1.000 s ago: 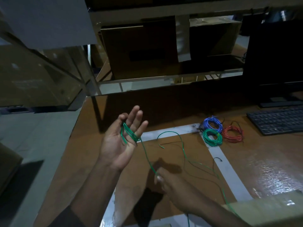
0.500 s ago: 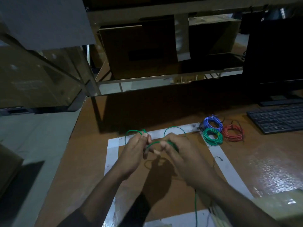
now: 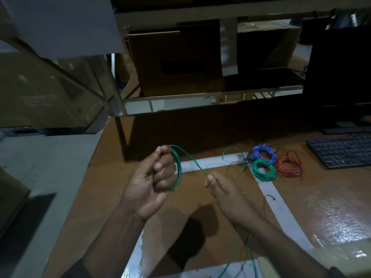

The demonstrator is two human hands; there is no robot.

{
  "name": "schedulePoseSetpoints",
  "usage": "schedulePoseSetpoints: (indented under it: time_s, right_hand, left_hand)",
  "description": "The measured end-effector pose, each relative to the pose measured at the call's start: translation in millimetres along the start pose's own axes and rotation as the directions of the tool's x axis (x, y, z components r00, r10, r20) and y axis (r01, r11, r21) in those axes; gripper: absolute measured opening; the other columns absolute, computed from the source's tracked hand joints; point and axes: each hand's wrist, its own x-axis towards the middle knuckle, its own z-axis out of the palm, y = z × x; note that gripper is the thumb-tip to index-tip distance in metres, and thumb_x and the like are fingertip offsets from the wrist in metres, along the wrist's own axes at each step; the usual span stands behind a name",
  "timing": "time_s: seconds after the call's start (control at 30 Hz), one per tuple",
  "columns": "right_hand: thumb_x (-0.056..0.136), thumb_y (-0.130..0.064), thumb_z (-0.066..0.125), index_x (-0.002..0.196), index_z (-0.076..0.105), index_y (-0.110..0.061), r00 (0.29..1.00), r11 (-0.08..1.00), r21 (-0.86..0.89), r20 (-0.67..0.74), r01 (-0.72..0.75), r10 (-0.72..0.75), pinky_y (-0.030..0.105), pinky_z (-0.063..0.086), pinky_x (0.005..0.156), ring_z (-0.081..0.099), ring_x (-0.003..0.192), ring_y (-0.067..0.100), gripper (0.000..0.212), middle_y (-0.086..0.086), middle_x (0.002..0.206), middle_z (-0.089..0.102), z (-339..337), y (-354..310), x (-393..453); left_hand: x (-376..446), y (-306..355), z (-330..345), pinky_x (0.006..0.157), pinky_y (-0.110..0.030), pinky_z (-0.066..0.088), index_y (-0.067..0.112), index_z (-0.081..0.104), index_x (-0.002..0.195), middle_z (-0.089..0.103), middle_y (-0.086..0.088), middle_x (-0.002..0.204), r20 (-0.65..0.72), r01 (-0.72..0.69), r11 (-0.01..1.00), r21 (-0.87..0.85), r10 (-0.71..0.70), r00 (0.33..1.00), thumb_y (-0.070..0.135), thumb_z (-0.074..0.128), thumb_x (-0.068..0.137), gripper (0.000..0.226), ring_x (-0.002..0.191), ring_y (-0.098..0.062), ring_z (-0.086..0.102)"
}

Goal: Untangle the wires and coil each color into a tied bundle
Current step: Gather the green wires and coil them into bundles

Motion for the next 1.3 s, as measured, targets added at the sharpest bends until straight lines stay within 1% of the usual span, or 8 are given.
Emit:
schedulePoseSetpoints:
  time_s: [0.17, 0.27, 0.43, 0.63, 0.8, 0.9, 1.0, 1.3]
  right_hand:
    - [0.098, -0.053, 0.039, 0.095, 0.059, -0.031, 0.973, 0.985, 0.018, 0.16, -0.174, 0.169, 0.036, 0.046, 0.076, 0.059, 0.079, 0.007, 0.03, -0.014, 0.084, 0.065, 28.7, 27.9, -25.7]
    - [0.107, -0.036, 0.042, 0.091, 0.062, -0.037, 0.965, 0.986, -0.121, 0.224, -0.112, 0.137, 0.023, 0.048, 0.084, 0.059, 0.082, -0.013, 0.026, -0.02, 0.087, 0.068, 30.0, 16.9, -32.7]
    - [0.103, -0.044, 0.041, 0.114, 0.058, -0.026, 0.891, 0.944, -0.307, 0.453, 0.121, 0.033, 0.04, 0.054, 0.091, 0.066, 0.103, 0.017, 0.027, -0.003, 0.11, 0.072, 30.2, -4.9, -33.7]
    - [0.103, -0.041, 0.049, 0.11, 0.058, -0.028, 0.937, 0.903, -0.326, 0.3, 0.279, -0.181, 0.038, 0.053, 0.079, 0.062, 0.091, 0.014, 0.018, -0.009, 0.098, 0.067, 17.7, -36.0, -35.4]
    - [0.103, -0.038, 0.052, 0.093, 0.06, -0.036, 0.966, 0.934, -0.259, -0.01, 0.247, -0.258, 0.03, 0.05, 0.068, 0.06, 0.08, 0.003, 0.013, -0.017, 0.085, 0.063, -8.5, -51.6, -18.7]
    - [0.103, -0.037, 0.052, 0.09, 0.058, -0.03, 0.942, 0.911, -0.321, -0.126, 0.258, -0.311, 0.035, 0.044, 0.06, 0.054, 0.071, 0.007, 0.016, -0.011, 0.076, 0.056, -16.5, -48.6, -4.2]
    - [0.102, -0.04, 0.053, 0.087, 0.058, -0.024, 0.924, 0.932, -0.265, -0.223, 0.247, -0.309, 0.036, 0.044, 0.063, 0.055, 0.073, 0.013, 0.022, -0.005, 0.075, 0.056, -22.7, -47.2, 5.7]
    - [0.108, -0.043, 0.036, 0.081, 0.049, -0.028, 0.976, 0.982, -0.047, -0.11, 0.185, -0.189, 0.046, 0.035, 0.053, 0.042, 0.056, 0.021, 0.033, -0.004, 0.062, 0.043, -2.8, -30.0, -2.9]
  left_hand:
    - [0.5, 8.5, 6.1, 0.059, -0.017, 0.046, 0.016, 0.05, 0.105, 0.068, 0.001, 0.092, -0.129, -0.144, 0.988, 0.062, 0.151, 0.98, 0.024, 0.02, 0.115, 0.033, 0.063, -0.005, 0.058]
    - [7.7, 0.7, 10.5, 0.086, -0.037, 0.062, 0.017, 0.055, 0.097, 0.074, -0.013, 0.12, -0.227, -0.225, 0.94, 0.256, 0.285, 0.931, 0.025, 0.028, 0.113, 0.033, 0.101, -0.02, 0.075]
    - [16.5, -8.9, 9.4, 0.125, -0.054, 0.023, 0.019, 0.054, 0.093, 0.06, -0.024, 0.142, -0.212, -0.221, 0.86, 0.46, 0.348, 0.913, 0.024, 0.027, 0.113, 0.035, 0.14, -0.031, 0.052]
    - [16.9, -25.1, -10.2, 0.121, -0.05, 0.026, 0.028, 0.069, 0.088, 0.077, 0.0, 0.119, -0.2, 0.075, 0.295, 0.952, 0.42, 0.885, 0.028, 0.024, 0.114, 0.052, 0.137, -0.008, 0.053]
    - [5.6, -40.2, -17.5, 0.078, -0.041, 0.047, 0.031, 0.061, 0.084, 0.062, 0.008, 0.07, -0.244, 0.205, 0.158, 0.966, 0.295, 0.924, 0.04, 0.034, 0.112, 0.039, 0.076, -0.015, 0.062]
    - [3.9, -42.2, -13.0, 0.083, -0.052, 0.052, 0.017, 0.063, 0.091, 0.049, 0.007, 0.057, -0.293, 0.236, 0.278, 0.931, 0.188, 0.937, 0.038, 0.033, 0.113, 0.042, 0.065, -0.031, 0.06]
    - [0.8, -40.0, -7.6, 0.059, -0.034, 0.048, 0.01, 0.064, 0.098, 0.037, 0.008, 0.059, -0.312, 0.221, 0.494, 0.841, 0.109, 0.944, 0.035, 0.033, 0.113, 0.043, 0.052, -0.013, 0.041]
    - [-4.0, -18.4, 20.5, 0.043, -0.018, 0.024, 0.01, 0.064, 0.1, 0.05, 0.004, 0.064, -0.06, 0.037, 0.987, 0.158, -0.027, 0.998, 0.027, 0.032, 0.112, 0.039, 0.049, -0.003, 0.027]
